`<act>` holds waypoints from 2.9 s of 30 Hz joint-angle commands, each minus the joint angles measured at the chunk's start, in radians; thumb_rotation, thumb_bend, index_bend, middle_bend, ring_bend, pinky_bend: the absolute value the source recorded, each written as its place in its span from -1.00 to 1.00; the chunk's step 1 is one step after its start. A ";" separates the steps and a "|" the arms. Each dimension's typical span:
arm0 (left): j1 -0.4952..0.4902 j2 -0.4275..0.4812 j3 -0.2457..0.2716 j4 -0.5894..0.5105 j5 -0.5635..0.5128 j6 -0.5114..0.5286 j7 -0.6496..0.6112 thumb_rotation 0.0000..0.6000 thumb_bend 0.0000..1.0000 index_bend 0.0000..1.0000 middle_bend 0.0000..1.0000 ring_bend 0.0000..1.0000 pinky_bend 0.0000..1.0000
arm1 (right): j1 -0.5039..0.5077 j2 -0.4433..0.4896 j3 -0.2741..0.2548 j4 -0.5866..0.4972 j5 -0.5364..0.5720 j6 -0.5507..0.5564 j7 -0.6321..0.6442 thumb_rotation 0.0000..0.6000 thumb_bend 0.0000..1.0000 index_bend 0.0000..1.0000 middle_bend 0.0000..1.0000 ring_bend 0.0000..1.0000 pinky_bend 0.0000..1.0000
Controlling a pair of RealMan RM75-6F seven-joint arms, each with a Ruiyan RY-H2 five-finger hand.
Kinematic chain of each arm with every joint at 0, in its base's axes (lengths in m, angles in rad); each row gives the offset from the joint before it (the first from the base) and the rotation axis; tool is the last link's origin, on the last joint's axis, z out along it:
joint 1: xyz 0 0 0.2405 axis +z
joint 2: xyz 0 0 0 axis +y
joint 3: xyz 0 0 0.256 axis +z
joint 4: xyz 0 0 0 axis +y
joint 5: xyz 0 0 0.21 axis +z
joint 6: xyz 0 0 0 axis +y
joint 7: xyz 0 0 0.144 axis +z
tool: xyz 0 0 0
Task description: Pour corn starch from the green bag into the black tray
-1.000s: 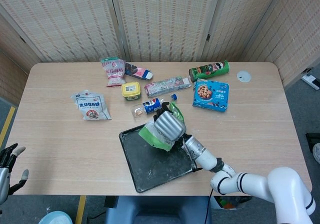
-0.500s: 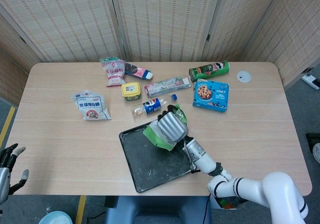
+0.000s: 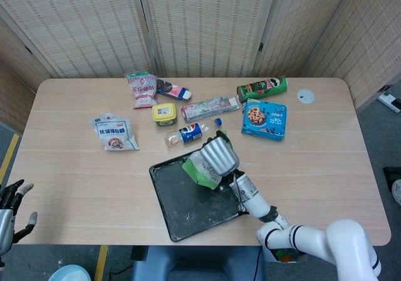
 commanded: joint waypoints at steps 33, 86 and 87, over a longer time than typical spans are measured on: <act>-0.005 -0.003 0.001 -0.005 0.003 -0.006 0.005 1.00 -0.08 -0.59 -0.71 -0.71 -1.00 | -0.082 0.130 0.128 -0.241 0.385 -0.304 0.312 1.00 -0.59 0.52 0.53 0.70 0.41; -0.032 0.011 0.001 -0.077 0.024 -0.025 0.078 1.00 -0.08 -0.60 -0.71 -0.71 -1.00 | -0.137 0.458 -0.066 -0.144 0.054 -0.522 1.136 1.00 -0.59 -0.41 -0.28 -0.01 -0.15; -0.033 0.011 0.001 -0.076 0.025 -0.027 0.077 1.00 -0.08 -0.60 -0.71 -0.71 -1.00 | -0.144 0.470 -0.067 -0.159 0.059 -0.512 1.132 1.00 -0.59 -0.42 -0.29 -0.02 -0.15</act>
